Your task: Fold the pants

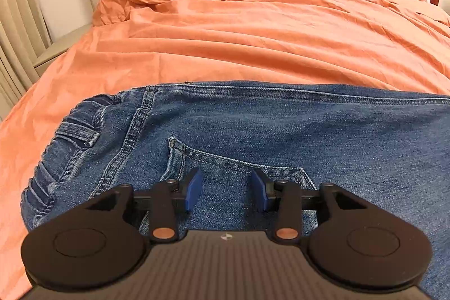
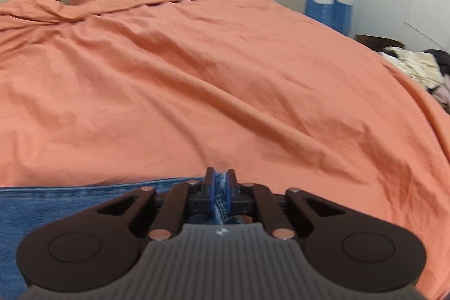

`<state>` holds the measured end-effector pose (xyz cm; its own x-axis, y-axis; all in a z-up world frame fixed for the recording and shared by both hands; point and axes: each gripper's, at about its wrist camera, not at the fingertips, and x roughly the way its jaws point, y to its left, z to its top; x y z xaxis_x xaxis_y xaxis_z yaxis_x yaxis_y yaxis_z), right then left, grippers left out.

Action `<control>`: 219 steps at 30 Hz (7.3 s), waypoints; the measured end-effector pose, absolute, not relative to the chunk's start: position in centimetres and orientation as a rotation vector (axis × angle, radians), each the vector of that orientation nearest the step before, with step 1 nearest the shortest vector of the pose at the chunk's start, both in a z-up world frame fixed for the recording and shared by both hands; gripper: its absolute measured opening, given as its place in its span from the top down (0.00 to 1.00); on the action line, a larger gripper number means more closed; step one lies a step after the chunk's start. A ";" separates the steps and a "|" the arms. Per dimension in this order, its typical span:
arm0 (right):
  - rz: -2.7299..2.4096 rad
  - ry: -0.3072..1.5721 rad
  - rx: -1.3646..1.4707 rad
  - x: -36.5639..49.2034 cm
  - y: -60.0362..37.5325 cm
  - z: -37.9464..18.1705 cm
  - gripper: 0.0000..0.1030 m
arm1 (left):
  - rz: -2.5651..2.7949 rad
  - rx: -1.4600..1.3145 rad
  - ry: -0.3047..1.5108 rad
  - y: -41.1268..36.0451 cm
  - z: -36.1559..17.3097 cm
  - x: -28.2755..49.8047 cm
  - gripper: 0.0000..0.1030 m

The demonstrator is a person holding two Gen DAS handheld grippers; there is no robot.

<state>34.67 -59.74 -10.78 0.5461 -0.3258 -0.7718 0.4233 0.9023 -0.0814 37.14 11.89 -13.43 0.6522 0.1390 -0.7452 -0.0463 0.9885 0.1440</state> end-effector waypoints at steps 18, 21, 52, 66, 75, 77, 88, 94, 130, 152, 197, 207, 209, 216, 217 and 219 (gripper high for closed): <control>0.106 0.888 0.203 18.8 -39.0 -5.9 0.84 | -0.255 0.277 0.849 6.5 -9.0 23.3 0.49; 0.272 0.888 0.156 15.7 -31.7 -6.9 0.79 | -0.284 0.324 0.859 6.0 -10.0 21.5 0.49; 0.625 0.625 -0.322 14.1 -3.4 -9.8 0.97 | 0.066 0.222 0.838 21.5 -10.6 29.1 0.74; 0.597 0.740 -0.288 12.4 -5.3 -11.2 1.00 | 0.305 0.380 0.872 21.6 -13.7 32.2 0.94; 0.449 0.791 -0.096 11.8 -13.2 -7.6 1.00 | 0.162 0.294 0.786 18.0 -6.9 27.3 0.87; 0.393 0.794 -0.042 11.6 -16.2 -6.8 1.00 | 0.105 0.274 0.773 16.0 -5.5 26.9 0.86; -0.025 0.745 0.279 10.9 -37.3 -3.5 0.78 | -0.196 0.297 0.705 0.4 -4.4 28.8 0.74; -0.203 0.716 0.603 12.2 -49.6 -4.9 0.56 | -0.344 0.336 0.745 -7.8 -7.2 31.1 0.74; -0.183 0.479 0.710 17.4 -60.8 -3.9 0.99 | -0.347 0.234 0.698 -14.8 -10.5 36.9 0.74; 0.272 0.681 0.282 25.9 -23.9 -2.6 0.99 | -0.346 -0.068 0.786 3.6 -8.4 29.3 0.74; 0.081 0.854 0.053 37.4 -37.3 -11.7 1.00 | -0.512 -0.286 0.861 -2.8 -18.2 40.1 0.91; 0.093 0.900 0.049 36.4 -37.2 -10.9 1.00 | -0.466 -0.232 0.921 -3.1 -15.8 38.8 0.81; 0.111 0.890 0.064 34.0 -37.4 -9.1 1.00 | -0.452 -0.193 0.894 -3.4 -14.5 36.9 0.81; 0.170 0.842 0.081 23.2 -37.1 -6.4 1.00 | -0.462 -0.089 0.857 -5.6 -12.8 31.4 0.81; 0.174 0.842 0.080 22.2 -36.9 -6.7 1.00 | -0.448 -0.071 0.877 -5.9 -13.2 31.2 0.82; 0.174 0.850 0.087 20.9 -36.6 -7.9 1.00 | -0.422 -0.039 0.902 -6.6 -14.2 31.1 0.84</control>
<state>20.86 -36.63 -7.92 0.6469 0.1877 -0.7391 -0.1180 0.9822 0.1462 31.05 -6.56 -14.19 0.5436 -0.3722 -0.7523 0.3395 0.9172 -0.2085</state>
